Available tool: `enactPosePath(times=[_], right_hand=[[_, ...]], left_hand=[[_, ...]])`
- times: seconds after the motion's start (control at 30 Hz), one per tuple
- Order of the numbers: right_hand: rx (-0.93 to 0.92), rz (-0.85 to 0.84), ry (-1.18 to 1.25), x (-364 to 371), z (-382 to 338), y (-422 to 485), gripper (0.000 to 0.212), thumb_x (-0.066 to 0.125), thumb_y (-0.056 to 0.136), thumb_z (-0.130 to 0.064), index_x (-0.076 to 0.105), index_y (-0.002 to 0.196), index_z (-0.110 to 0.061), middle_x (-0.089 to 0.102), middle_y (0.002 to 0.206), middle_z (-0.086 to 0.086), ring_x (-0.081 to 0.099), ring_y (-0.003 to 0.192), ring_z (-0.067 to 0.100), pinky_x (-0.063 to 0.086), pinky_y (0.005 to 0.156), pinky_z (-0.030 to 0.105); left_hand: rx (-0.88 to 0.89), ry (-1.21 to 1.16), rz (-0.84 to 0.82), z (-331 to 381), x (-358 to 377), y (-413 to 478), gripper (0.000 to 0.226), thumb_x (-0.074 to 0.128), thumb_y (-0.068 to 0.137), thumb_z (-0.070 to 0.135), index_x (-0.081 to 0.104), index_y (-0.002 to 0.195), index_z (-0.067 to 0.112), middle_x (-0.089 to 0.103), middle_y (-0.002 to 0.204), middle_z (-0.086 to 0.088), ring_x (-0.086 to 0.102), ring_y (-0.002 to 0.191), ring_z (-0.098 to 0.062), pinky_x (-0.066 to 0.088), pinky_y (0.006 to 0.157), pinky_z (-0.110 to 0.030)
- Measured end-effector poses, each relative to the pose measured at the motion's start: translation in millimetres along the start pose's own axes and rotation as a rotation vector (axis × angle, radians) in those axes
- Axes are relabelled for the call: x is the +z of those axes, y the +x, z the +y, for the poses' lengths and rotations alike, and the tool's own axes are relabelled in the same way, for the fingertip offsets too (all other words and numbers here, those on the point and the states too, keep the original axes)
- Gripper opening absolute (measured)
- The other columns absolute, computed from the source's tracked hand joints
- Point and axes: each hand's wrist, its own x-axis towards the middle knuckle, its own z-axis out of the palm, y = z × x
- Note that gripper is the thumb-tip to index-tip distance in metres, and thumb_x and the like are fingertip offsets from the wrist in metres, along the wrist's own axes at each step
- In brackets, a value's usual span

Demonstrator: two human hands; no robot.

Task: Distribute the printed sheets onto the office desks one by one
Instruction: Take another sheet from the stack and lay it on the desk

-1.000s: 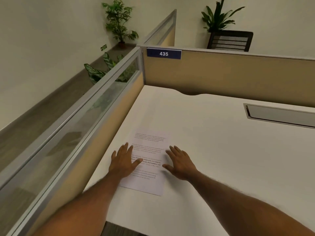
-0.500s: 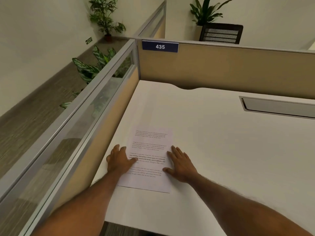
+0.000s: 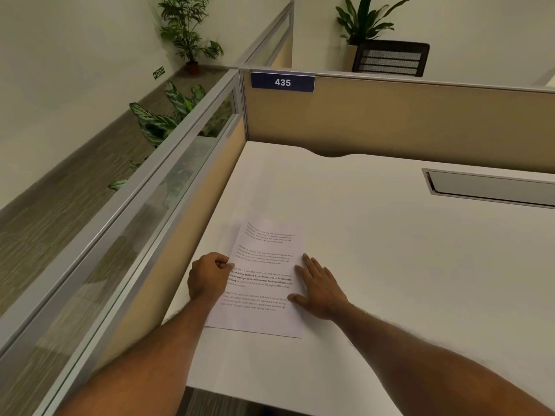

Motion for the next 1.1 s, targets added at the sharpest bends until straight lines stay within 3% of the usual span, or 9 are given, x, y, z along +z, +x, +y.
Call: enactPosePath(times=[0.23,0.33,0.43,0.53,0.67,0.8,0.9,1.03,1.1], right_hand=[[0.009,0.043,0.177,-4.4,0.5,-2.8,0.096,0.05,0.089,-0.065,0.003,0.158,-0.016,-0.006,0.167,0.003,-0.002,0.154,0.017,0.004,0.125,0.039],[0.081,0.158,0.415,-12.1,-0.1,-6.9,0.097,0.06,0.089,-0.058,0.01,0.156,-0.009,0.011,0.166,0.006,0.015,0.152,0.019,0.015,0.124,0.033],[0.188,0.236,0.651,-21.2,0.5,-9.8,0.096,0.067,0.086,-0.052,0.015,0.155,-0.009,0.026,0.161,0.007,0.034,0.144,0.022,0.03,0.118,0.034],[0.309,0.265,0.88,-32.8,3.2,-10.3,0.097,0.07,0.083,-0.051,0.017,0.155,-0.014,0.041,0.149,0.009,0.054,0.121,0.022,0.043,0.101,0.032],[0.427,0.277,1.086,-44.4,16.4,-16.9,0.097,0.068,0.082,-0.059,0.02,0.153,-0.014,0.058,0.124,0.004,0.06,0.114,0.025,0.048,0.103,0.045],[0.524,0.283,1.264,-51.3,36.4,-37.9,0.073,0.071,0.084,-0.05,0.043,0.14,-0.012,0.059,0.128,0.004,0.06,0.116,0.025,0.052,0.096,0.042],[0.583,0.352,1.348,-51.9,58.6,-63.1,0.046,0.073,0.087,-0.028,0.058,0.125,-0.007,0.066,0.126,0.012,0.067,0.108,0.029,0.056,0.089,0.045],[0.65,0.451,1.337,-52.9,96.1,-102.1,0.023,0.068,0.089,-0.011,0.066,0.109,0.0,0.071,0.112,0.022,0.068,0.091,0.03,0.054,0.09,0.054],[0.684,0.499,1.302,-53.7,116.2,-119.2,0.021,0.068,0.088,-0.009,0.068,0.106,0.001,0.072,0.11,0.022,0.065,0.085,0.027,0.056,0.08,0.049]], left_hand=[[0.023,-0.149,0.022,-3.3,-0.2,1.0,0.008,0.074,0.085,0.016,0.07,0.089,0.01,0.066,0.072,0.004,0.067,0.071,-0.02,0.053,0.064,-0.028],[0.002,-0.266,0.03,-1.6,-1.4,2.3,0.012,0.077,0.083,0.015,0.07,0.089,0.008,0.066,0.071,0.005,0.065,0.067,-0.014,0.05,0.061,-0.021],[-0.037,-0.368,0.003,2.6,-1.1,3.3,0.013,0.077,0.083,0.017,0.069,0.09,0.01,0.069,0.075,0.002,0.066,0.069,-0.011,0.057,0.068,-0.028],[-0.085,-0.479,-0.058,12.4,1.7,2.7,0.017,0.076,0.084,0.019,0.069,0.096,0.01,0.073,0.085,-0.005,0.069,0.077,-0.019,0.058,0.075,-0.032],[-0.092,-0.545,-0.074,37.6,10.9,0.6,0.019,0.076,0.085,0.02,0.069,0.099,0.009,0.072,0.087,-0.004,0.067,0.075,-0.012,0.055,0.068,-0.024],[-0.083,-0.572,-0.133,64.1,32.8,-5.8,0.02,0.075,0.085,0.019,0.068,0.1,0.007,0.069,0.089,-0.003,0.065,0.072,-0.009,0.049,0.06,-0.016],[-0.076,-0.587,-0.19,81.7,56.6,-16.9,0.022,0.076,0.085,0.021,0.069,0.1,0.007,0.07,0.088,-0.002,0.065,0.073,-0.009,0.05,0.061,-0.017],[-0.09,-0.594,-0.3,107.7,92.0,-37.4,0.02,0.077,0.083,0.021,0.069,0.097,0.01,0.074,0.091,-0.005,0.071,0.081,-0.019,0.058,0.073,-0.03],[-0.075,-0.598,-0.351,121.2,110.4,-49.6,0.015,0.077,0.083,0.021,0.068,0.093,0.015,0.074,0.092,-0.006,0.072,0.084,-0.022,0.06,0.081,-0.038]])
